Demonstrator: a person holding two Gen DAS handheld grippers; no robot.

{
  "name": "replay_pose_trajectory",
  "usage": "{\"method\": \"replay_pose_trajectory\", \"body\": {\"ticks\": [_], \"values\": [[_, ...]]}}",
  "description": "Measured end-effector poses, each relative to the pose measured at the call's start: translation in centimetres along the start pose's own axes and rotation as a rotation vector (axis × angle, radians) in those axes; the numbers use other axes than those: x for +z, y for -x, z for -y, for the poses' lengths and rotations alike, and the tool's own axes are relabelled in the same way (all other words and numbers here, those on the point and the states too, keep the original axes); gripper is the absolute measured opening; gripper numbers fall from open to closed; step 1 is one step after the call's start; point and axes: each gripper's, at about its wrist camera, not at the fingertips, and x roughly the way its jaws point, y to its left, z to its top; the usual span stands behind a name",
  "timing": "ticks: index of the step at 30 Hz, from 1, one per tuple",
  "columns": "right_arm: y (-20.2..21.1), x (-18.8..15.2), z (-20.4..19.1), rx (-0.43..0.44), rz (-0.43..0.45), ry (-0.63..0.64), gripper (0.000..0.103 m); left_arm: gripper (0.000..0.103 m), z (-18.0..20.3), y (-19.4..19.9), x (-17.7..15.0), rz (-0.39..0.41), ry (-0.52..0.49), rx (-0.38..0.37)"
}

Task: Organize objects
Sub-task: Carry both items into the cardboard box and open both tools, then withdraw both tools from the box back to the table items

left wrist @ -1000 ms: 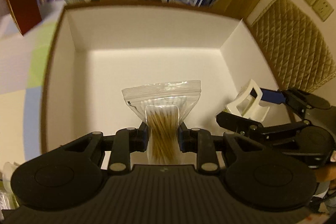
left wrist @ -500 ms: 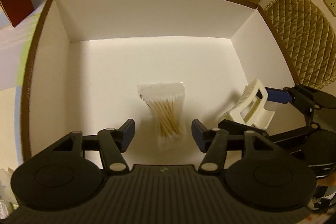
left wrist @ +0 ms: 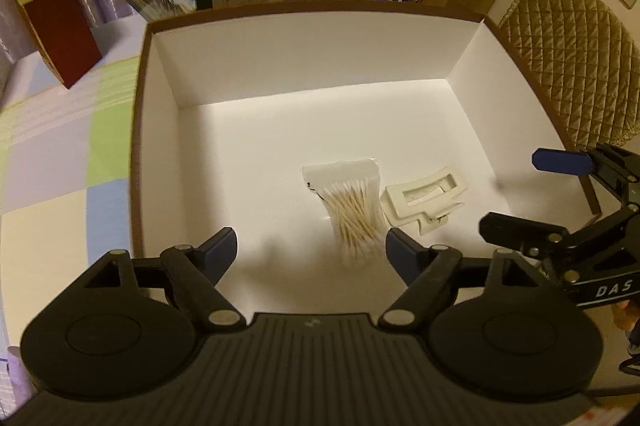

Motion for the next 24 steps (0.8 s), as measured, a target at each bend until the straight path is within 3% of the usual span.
{"method": "replay_pose_trajectory", "body": {"ticks": [13, 24], "values": [[4.8, -1.3, -1.4, 0.007, 0.066, -0.032, 0.101, 0.081, 0.6, 5.2, -2.5, 0.076, 0.001, 0.000], [8.4, -3.1, -3.5, 0.003, 0.108, -0.073, 0.101, 0.081, -0.4, 10.7, -7.1, 0.138, 0.029, 0.013]]}}
